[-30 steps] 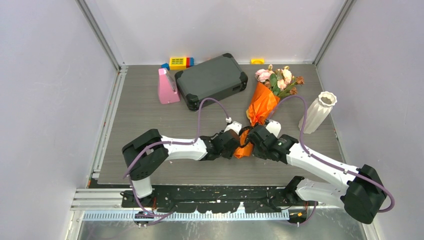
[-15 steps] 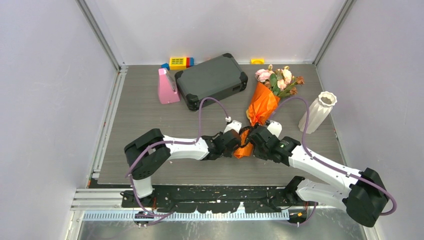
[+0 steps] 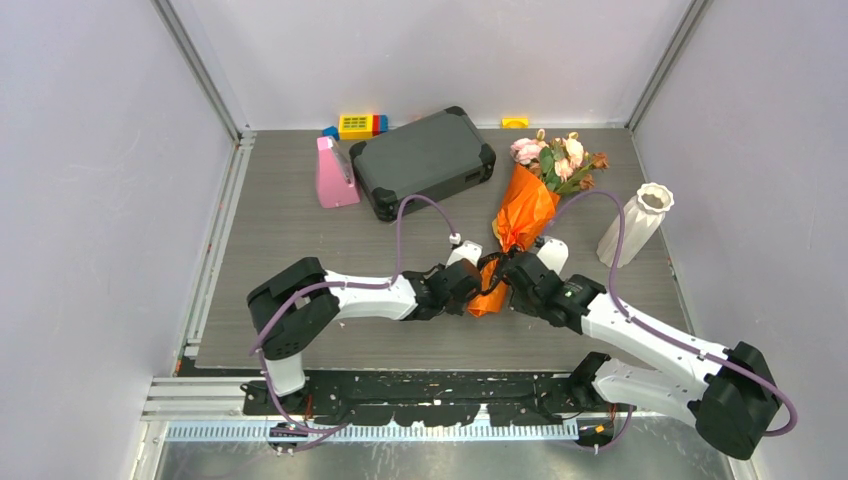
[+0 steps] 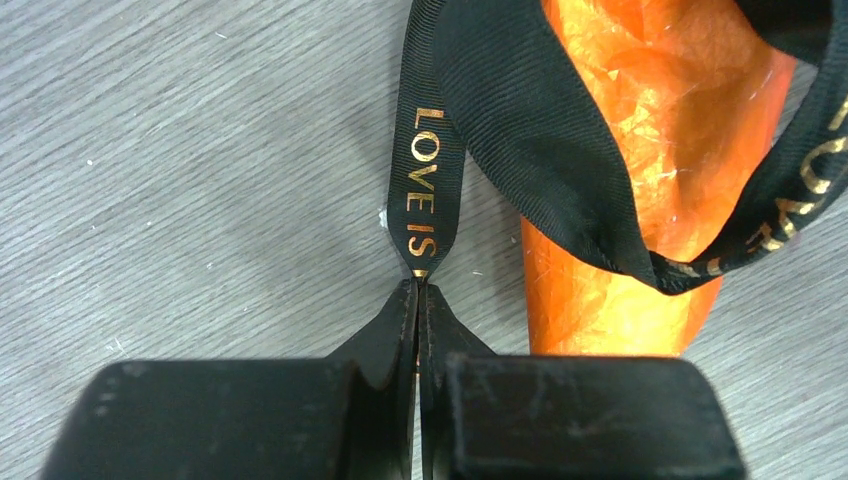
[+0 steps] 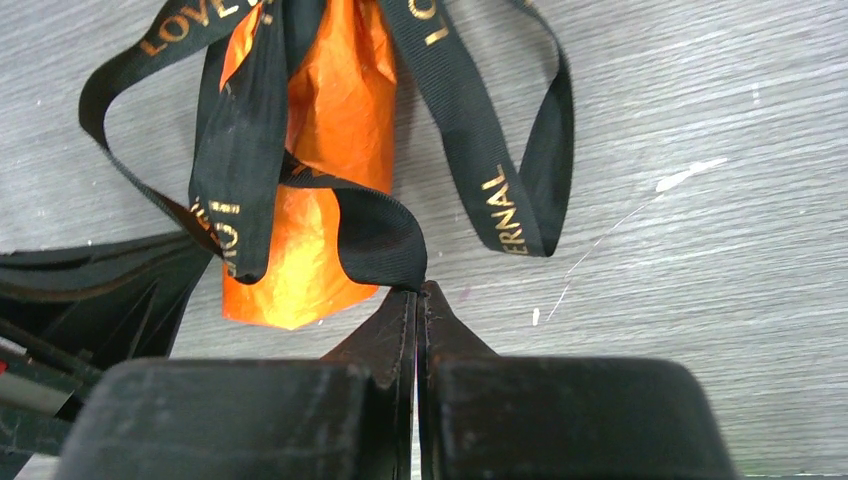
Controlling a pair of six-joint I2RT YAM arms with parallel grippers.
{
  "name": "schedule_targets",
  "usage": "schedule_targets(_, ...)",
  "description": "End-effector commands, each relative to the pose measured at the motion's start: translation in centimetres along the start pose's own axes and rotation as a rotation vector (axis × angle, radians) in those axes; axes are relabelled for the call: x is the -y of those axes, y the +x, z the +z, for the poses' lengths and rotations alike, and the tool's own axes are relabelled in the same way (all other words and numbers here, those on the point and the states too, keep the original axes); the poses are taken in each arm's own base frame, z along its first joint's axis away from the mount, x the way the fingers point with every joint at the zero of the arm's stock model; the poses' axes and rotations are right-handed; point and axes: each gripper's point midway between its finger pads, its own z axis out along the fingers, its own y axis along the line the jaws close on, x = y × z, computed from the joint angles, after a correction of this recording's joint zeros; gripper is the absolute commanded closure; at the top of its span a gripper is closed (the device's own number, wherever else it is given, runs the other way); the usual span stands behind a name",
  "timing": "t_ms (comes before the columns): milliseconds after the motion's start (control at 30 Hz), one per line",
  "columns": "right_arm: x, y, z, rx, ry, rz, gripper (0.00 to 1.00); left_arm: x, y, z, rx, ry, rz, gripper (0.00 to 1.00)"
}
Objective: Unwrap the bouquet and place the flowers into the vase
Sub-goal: Untie the ribbon from the wrapping paper.
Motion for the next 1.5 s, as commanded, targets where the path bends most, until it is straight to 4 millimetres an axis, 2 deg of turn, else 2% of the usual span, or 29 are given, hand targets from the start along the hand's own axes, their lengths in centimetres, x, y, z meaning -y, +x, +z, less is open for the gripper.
schedule_targets(0,0.1,-3.6,-0.3,0.15,0.028,0.027,1.0,-0.7,-1.3,-1.3,0.015,0.021,-0.042,1.0)
schedule_targets(267,1.9,-6.0,1.1,0.204,0.127,0.053,1.0,-1.9,-3.9,-2.4,0.06,0.087,-0.129,1.0)
schedule_targets(567,3.9,-6.1,2.5,0.211,0.181,0.138,1.0,-4.0,-4.9,-2.7,0.074,0.093,-0.187,1.0)
schedule_targets(1133,7.3,-6.9,1.8,0.295,0.276,0.219,1.0,-9.3,-6.3,-4.1,0.124,-0.004,-0.233,1.0)
schedule_targets(1467,8.9,-8.3,0.2,0.378,0.328,0.247,1.0,-12.6,-6.9,-5.6,0.156,-0.06,-0.258,1.0)
